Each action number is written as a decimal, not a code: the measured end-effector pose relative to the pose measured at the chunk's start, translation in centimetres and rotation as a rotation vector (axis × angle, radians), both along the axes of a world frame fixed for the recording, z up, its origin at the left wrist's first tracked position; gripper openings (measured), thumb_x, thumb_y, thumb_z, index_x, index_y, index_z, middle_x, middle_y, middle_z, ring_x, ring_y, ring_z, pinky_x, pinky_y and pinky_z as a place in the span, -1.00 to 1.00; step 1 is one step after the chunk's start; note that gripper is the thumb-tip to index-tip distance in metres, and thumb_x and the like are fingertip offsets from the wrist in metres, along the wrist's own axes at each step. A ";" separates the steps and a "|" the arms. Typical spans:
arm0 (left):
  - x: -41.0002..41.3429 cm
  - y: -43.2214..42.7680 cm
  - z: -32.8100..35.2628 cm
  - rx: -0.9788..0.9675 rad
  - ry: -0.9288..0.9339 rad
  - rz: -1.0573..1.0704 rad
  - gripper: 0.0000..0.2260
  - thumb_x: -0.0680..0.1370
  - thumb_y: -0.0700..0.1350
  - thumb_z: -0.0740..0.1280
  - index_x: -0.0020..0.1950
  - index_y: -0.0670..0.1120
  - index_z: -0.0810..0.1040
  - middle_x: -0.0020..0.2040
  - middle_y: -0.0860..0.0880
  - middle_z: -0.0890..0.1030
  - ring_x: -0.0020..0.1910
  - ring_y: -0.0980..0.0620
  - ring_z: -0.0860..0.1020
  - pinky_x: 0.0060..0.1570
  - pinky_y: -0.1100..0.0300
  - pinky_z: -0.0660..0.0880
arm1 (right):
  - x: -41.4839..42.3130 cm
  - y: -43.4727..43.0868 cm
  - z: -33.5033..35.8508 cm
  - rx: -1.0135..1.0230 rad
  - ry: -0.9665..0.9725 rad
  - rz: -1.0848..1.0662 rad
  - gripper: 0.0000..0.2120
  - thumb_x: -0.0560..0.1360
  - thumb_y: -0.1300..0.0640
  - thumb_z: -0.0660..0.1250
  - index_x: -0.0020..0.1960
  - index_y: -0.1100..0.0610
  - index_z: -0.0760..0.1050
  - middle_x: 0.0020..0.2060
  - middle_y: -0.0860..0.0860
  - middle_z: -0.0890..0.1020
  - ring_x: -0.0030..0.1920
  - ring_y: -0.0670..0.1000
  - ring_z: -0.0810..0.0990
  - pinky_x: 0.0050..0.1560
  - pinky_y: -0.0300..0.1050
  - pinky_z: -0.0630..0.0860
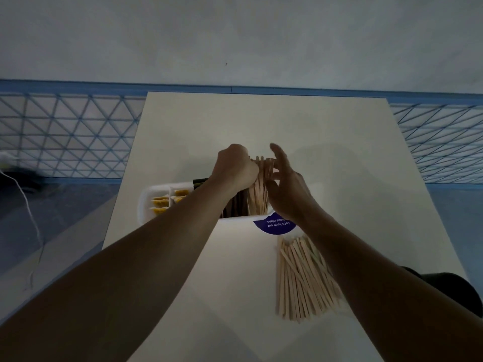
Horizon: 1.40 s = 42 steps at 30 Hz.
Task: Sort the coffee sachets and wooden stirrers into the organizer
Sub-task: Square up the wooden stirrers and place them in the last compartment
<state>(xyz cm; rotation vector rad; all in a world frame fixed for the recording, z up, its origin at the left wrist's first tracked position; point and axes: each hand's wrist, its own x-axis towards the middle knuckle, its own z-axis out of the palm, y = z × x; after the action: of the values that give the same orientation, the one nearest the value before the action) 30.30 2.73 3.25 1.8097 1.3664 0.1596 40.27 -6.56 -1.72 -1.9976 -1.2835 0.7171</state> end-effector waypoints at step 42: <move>-1.8 -10.0 -2.0 0.069 -0.253 -0.105 -0.85 0.54 -0.11 0.40 0.06 -0.13 0.62 0.00 -0.05 0.67 -0.02 0.00 0.65 -0.02 0.04 0.65 | 1.9 -11.0 1.3 -0.370 -0.154 -0.246 -0.55 0.58 0.26 0.28 0.46 0.12 0.40 0.32 0.09 0.56 0.27 0.08 0.56 0.21 -0.11 0.48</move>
<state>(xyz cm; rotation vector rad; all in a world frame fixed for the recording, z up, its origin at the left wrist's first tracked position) 28.50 -7.31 1.30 1.8431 1.0981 0.3714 42.18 -17.60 -0.43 -2.5001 -1.0155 0.7318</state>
